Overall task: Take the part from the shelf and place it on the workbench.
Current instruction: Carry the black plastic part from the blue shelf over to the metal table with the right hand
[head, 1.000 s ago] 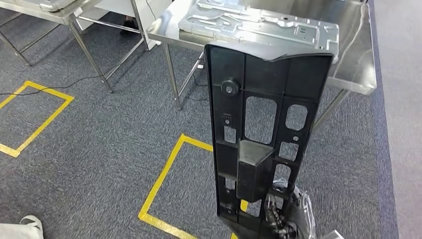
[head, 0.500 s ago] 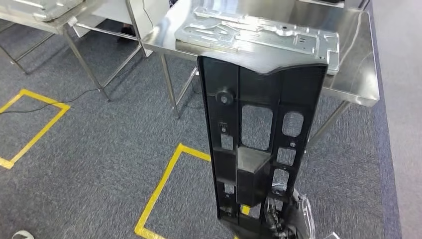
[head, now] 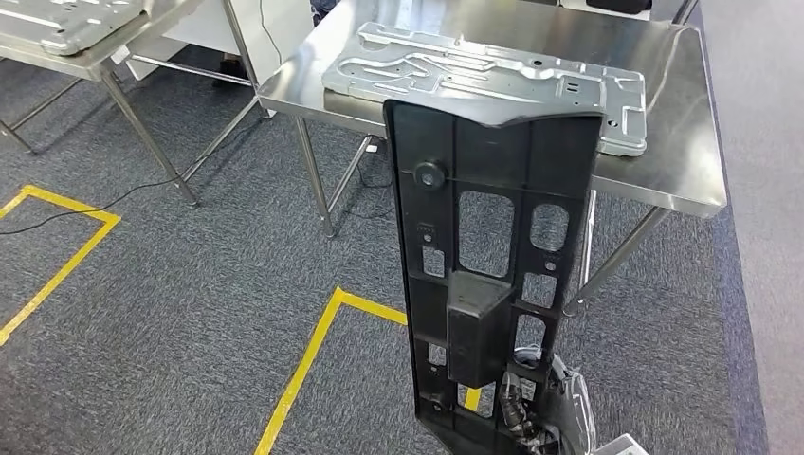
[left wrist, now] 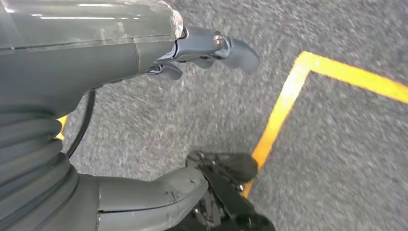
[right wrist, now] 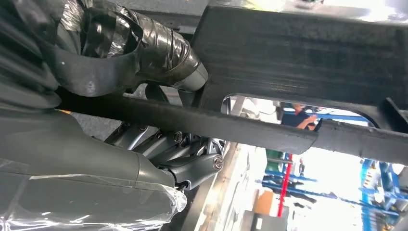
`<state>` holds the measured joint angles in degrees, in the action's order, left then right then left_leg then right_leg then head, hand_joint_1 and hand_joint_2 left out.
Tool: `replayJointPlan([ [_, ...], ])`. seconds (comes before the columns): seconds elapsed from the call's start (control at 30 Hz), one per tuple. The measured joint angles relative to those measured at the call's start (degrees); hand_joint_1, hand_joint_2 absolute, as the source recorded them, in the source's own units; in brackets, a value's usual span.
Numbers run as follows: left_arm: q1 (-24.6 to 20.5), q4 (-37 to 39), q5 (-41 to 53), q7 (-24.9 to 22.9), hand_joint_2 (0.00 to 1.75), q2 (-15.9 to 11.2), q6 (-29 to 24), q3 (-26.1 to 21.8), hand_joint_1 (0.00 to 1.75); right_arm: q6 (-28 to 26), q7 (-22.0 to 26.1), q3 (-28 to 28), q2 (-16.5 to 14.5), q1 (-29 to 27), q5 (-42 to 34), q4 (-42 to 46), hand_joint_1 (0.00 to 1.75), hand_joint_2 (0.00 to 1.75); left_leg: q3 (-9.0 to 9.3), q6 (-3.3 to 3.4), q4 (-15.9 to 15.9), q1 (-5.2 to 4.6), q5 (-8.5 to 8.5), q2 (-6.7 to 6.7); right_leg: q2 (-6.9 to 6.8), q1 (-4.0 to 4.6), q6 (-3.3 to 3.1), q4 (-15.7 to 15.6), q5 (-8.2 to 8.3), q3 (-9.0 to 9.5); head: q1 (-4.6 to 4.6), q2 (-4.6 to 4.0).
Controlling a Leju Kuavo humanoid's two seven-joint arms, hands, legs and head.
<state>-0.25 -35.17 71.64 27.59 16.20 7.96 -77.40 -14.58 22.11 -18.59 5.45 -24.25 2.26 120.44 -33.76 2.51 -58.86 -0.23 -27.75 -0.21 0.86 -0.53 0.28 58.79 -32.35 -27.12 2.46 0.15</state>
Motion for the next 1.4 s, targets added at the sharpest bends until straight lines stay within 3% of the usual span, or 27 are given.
replayJointPlan([
  [0.07, 0.0, -0.3, 0.0, 0.0, 1.75, 0.2, 0.2, 0.0, 0.0, -0.1, -0.1, 0.0, 0.2, 0.1, 0.1, 0.0, 1.75, 1.75, 1.92, 0.56, 1.2, 0.37, 0.04, -0.04, -0.15, 0.01, 0.47, 2.0, -0.69, -0.06, 0.04, 0.0],
  [0.1, 0.0, -0.4, 0.0, -0.1, 1.75, 0.3, 0.3, 0.0, 0.0, -0.2, -0.1, 0.0, 0.2, 0.2, 0.1, -0.1, 1.75, 1.75, 2.74, 0.76, 1.5, 0.47, -0.07, -0.03, -0.23, -0.08, 0.65, 4.4, -1.74, -1.34, 0.04, 0.0],
  [0.17, -0.1, -0.8, 0.0, -0.1, 1.75, 0.4, 0.4, 0.0, 0.0, -0.2, -0.3, 0.0, 0.4, 0.3, 0.1, -0.1, 1.75, 1.75, 3.56, 0.97, 1.7, 0.46, -0.73, -0.05, -0.34, -0.27, 1.14, 10.9, -4.49, -5.84, 0.05, 0.0],
  [0.23, 0.0, -0.9, 0.0, -0.2, 1.75, 0.5, 0.6, -0.1, 0.0, -0.2, -0.5, -0.1, 0.5, 0.2, 0.2, -0.2, 1.75, 1.75, 4.53, 0.82, 1.7, 0.45, -1.69, -0.1, -0.46, -0.38, 1.61, 13.9, -5.27, -9.39, 0.05, 0.0],
  [0.27, 0.0, -0.9, 0.1, -0.2, 1.75, 0.6, 0.6, -0.1, 0.0, -0.2, -0.6, -0.1, 0.6, 0.2, 0.2, -0.2, 1.75, 1.75, 5.25, 0.7, 1.7, 0.46, -2.25, -0.12, -0.51, -0.39, 1.67, 12.8, -3.93, -9.92, 0.04, 0.0],
  [0.3, 0.1, -0.9, 0.1, -0.2, 1.75, 0.6, 0.6, -0.1, 0.0, -0.2, -0.7, -0.1, 0.6, 0.2, 0.2, -0.3, 1.75, 1.75, 6.08, 0.56, 1.7, 0.46, -2.87, -0.13, -0.57, -0.38, 1.6, 10.0, -1.38, -9.6, 0.05, 0.0],
  [0.33, 0.1, -0.9, 0.1, -0.3, 1.75, 0.7, 0.7, -0.2, 0.0, -0.3, -0.7, -0.1, 0.7, 0.2, 0.2, -0.3, 1.75, 1.75, 6.84, 0.41, 1.7, 0.47, -3.5, -0.13, -0.63, -0.3, 1.3, 6.7, 1.59, -8.93, 0.05, 0.0],
  [0.4, 0.0, -1.0, 0.1, -0.3, 1.75, 0.8, 0.7, -0.3, 0.0, -0.3, -0.8, -0.1, 0.8, 0.2, 0.3, -0.5, 1.75, 1.75, 7.84, -0.14, 1.7, 0.43, -4.6, -0.17, -0.85, 0.14, 0.62, 2.3, 4.77, -8.15, 0.05, 0.0],
  [0.47, -0.2, -1.0, 0.2, -0.3, 1.75, 0.9, 0.8, -0.5, 0.0, -0.6, -0.9, -0.2, 0.9, 0.3, 0.6, -0.5, 1.75, 1.75, 8.63, -0.88, 1.6, 0.37, -5.07, -0.15, -0.89, 0.55, -0.25, 1.5, 4.63, -7.99, 0.02, 0.0],
  [0.53, -0.3, -1.0, 0.3, -0.4, 1.75, 0.8, 1.0, -0.5, 0.0, -1.0, -1.0, -0.4, 1.0, 0.4, 1.1, -0.5, 1.75, 1.75, 9.01, -1.42, 0.4, 0.4, -5.13, -0.08, -0.7, 0.35, -1.15, 0.6, 4.63, -6.63, 0.01, 0.0],
  [0.6, -0.5, -1.0, 0.4, -0.4, 1.75, 0.8, 1.1, -0.5, 0.0, -1.2, -1.0, -0.6, 1.0, 0.6, 1.6, -0.5, 1.75, 1.75, 6.96, -1.82, -4.1, 0.55, -6.09, -0.08, -0.74, 0.02, -1.85, -0.2, 4.21, -4.96, -0.01, 0.0],
  [0.67, -0.6, -1.0, 0.4, -0.4, 1.75, 0.8, 1.2, -0.6, 0.0, -1.2, -1.1, -0.7, 1.1, 1.0, 2.0, -0.5, 1.75, 1.75, 2.46, -2.28, -10.9, 0.78, -8.76, -0.07, -0.77, -0.06, -2.18, -0.5, 3.52, -4.01, -0.02, 0.0],
  [0.73, -0.4, -1.0, 0.5, -0.4, 1.75, 0.7, 1.2, -0.6, 0.0, -1.2, -1.2, -0.9, 1.1, 1.1, 2.3, -0.5, 1.75, 1.75, -1.58, -2.79, -14.5, 1.0, -10.49, -0.06, -0.6, -0.11, -2.06, -0.5, 2.57, -3.03, -0.03, 0.0],
  [0.77, -0.3, -1.0, 0.5, -0.4, 1.75, 0.7, 1.2, -0.6, 0.0, -1.2, -1.3, -0.9, 1.1, 1.1, 2.3, -0.5, 1.75, 1.75, -2.49, -2.95, -13.8, 1.07, -9.72, -0.05, -0.52, -0.17, -1.91, -0.5, 1.98, -2.29, -0.02, 0.0],
  [0.87, 0.0, -1.0, 0.6, -0.5, 1.75, 0.4, 1.3, -0.8, 0.0, -1.2, -1.7, -0.9, 1.1, 1.2, 2.5, -0.5, 1.75, 1.75, -1.92, -2.82, -5.1, 1.03, -1.96, 0.04, -0.49, -0.32, -1.17, -0.5, 0.02, 0.11, -0.01, 0.0],
  [0.9, 0.0, -1.0, 0.8, -0.5, 1.75, 0.3, 1.3, -0.9, 0.0, -1.3, -1.9, -0.9, 1.1, 1.3, 2.6, -0.5, 1.75, 1.75, -1.69, -2.49, -3.0, 0.88, -0.46, 0.09, -0.46, -0.28, -0.81, -0.5, -0.52, 0.48, -0.02, 0.0],
  [0.93, 0.0, -1.0, 0.9, -0.5, 1.75, 0.3, 1.3, -1.0, 0.0, -1.3, -2.0, -0.9, 1.1, 1.4, 2.7, -0.5, 1.75, 1.75, -1.65, -2.05, -2.0, 0.74, 0.39, 0.12, -0.44, -0.22, -0.42, -0.5, -0.91, 0.75, -0.01, 0.0],
  [1.03, 0.0, -0.9, 1.2, -0.6, 1.75, 0.3, 1.2, -1.1, 0.0, -1.7, -2.4, -0.9, 1.2, 1.7, 4.1, -0.5, 1.75, 1.75, -0.81, -0.61, -1.3, 0.73, 0.25, -0.01, -0.42, -0.14, 0.66, 0.2, -0.99, 1.2, 0.0, 0.0],
  [1.1, 0.0, -0.9, 1.3, -0.6, 1.75, 0.1, 1.0, -1.1, 0.0, -2.1, -3.1, -0.9, 1.3, 2.0, 5.5, -0.4, 1.75, 1.75, 0.45, 0.11, -0.7, 0.85, -0.04, -0.12, -0.55, -0.25, 1.11, 4.0, -1.54, -0.52, 0.01, 0.0],
  [1.2, -0.2, -0.8, 1.5, -0.6, 1.75, -0.1, 0.8, -1.1, 0.0, -2.4, -4.3, -0.9, 1.3, 2.4, 7.7, -0.4, 1.75, 1.75, 1.87, 0.75, -0.3, 0.75, -1.02, -0.13, -0.62, -0.25, 1.47, 13.8, -5.41, -7.44, 0.01, 0.0],
  [1.23, -0.1, -0.7, 1.6, -0.5, 1.75, -0.2, 0.7, -1.1, 0.0, -2.6, -5.4, -0.9, 1.3, 2.5, 9.3, -0.4, 1.75, 1.75, 2.37, 0.77, -0.3, 0.69, -1.49, -0.16, -0.62, -0.24, 1.49, 15.5, -6.32, -9.35, 0.01, 0.0],
  [1.27, -0.1, -0.6, 1.8, -0.5, 1.75, -0.3, 0.6, -1.1, 0.0, -2.9, -6.7, -0.8, 1.3, 2.5, 11.4, -0.3, 1.75, 1.75, 3.02, 0.76, -0.3, 0.61, -2.01, -0.21, -0.63, -0.22, 1.39, 15.5, -6.12, -10.44, 0.01, 0.0],
  [1.3, -0.1, -0.4, 1.9, -0.5, 1.75, -0.4, 0.5, -1.1, 0.0, -3.2, -8.6, -0.6, 1.4, 2.6, 14.1, -0.1, 1.75, 1.75, 3.81, 0.73, -0.3, 0.52, -2.6, -0.25, -0.63, -0.17, 1.18, 13.8, -4.65, -10.74, 0.01, 0.0],
  [1.37, 0.0, 0.0, 2.2, -0.5, 1.75, -0.5, 0.4, -1.1, 0.0, -4.1, -12.3, -0.1, 1.7, 2.7, 19.8, 0.7, 1.75, 1.75, 5.27, 0.68, -0.2, 0.38, -3.76, -0.29, -0.65, 0.14, 0.3, 7.3, 1.24, -9.47, 0.02, 0.0],
  [1.4, -0.1, 0.2, 2.4, -0.5, 1.75, -0.6, 0.4, -1.1, 0.0, -4.6, -14.4, 0.3, 1.9, 2.9, 23.4, 1.1, 1.75, 1.75, 5.83, 0.54, -0.2, 0.35, -4.25, -0.32, -0.75, 0.46, -0.16, 5.0, 3.04, -9.16, 0.01, 0.0],
])
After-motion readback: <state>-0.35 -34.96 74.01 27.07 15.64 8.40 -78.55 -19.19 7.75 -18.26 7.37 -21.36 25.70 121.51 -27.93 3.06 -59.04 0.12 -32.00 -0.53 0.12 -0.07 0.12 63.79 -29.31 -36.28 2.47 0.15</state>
